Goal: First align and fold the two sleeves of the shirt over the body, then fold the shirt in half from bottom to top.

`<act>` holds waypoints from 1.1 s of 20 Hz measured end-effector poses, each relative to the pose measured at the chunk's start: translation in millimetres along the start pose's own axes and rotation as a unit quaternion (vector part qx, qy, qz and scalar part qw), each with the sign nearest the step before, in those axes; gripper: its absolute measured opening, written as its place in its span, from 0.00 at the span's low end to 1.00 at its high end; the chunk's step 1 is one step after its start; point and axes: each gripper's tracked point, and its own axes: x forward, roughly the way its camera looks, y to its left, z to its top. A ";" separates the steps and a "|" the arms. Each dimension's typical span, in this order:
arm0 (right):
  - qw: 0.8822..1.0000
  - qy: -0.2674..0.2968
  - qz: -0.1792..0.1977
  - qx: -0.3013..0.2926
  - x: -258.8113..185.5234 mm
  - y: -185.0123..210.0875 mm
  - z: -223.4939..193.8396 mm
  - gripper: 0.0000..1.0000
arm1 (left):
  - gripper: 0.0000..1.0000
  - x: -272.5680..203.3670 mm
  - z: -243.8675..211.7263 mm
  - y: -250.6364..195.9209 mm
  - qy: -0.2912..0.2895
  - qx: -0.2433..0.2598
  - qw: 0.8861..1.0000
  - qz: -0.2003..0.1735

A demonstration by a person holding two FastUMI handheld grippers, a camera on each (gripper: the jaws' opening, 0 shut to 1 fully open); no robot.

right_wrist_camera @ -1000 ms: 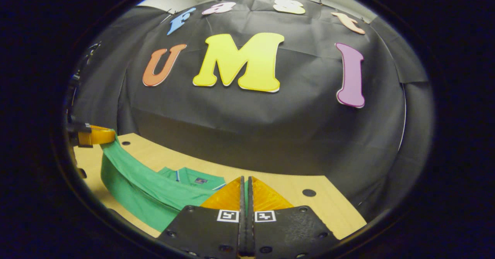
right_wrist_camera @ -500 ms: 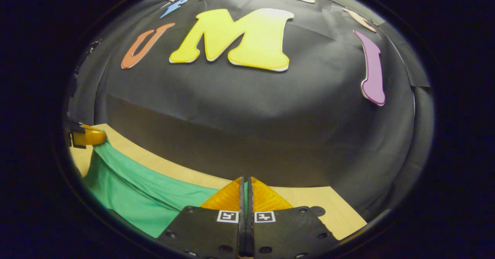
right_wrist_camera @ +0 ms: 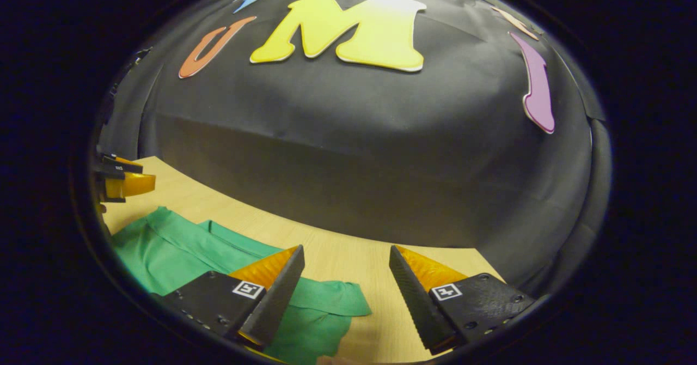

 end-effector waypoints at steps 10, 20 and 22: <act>0.997 -0.069 0.005 0.046 -148.0 -15.2 61.0 0.95 | 0.97 -139.9 29.6 -43.7 -0.033 -0.015 0.999 -0.027; 0.991 -0.091 0.001 0.094 -325.5 -50.9 52.8 0.95 | 1.00 -333.5 4.3 -81.7 -0.080 0.001 0.997 -0.016; 0.993 -0.087 -0.017 0.081 -349.7 -64.9 33.6 0.96 | 1.00 -358.7 -8.2 -85.0 -0.078 0.009 0.997 -0.013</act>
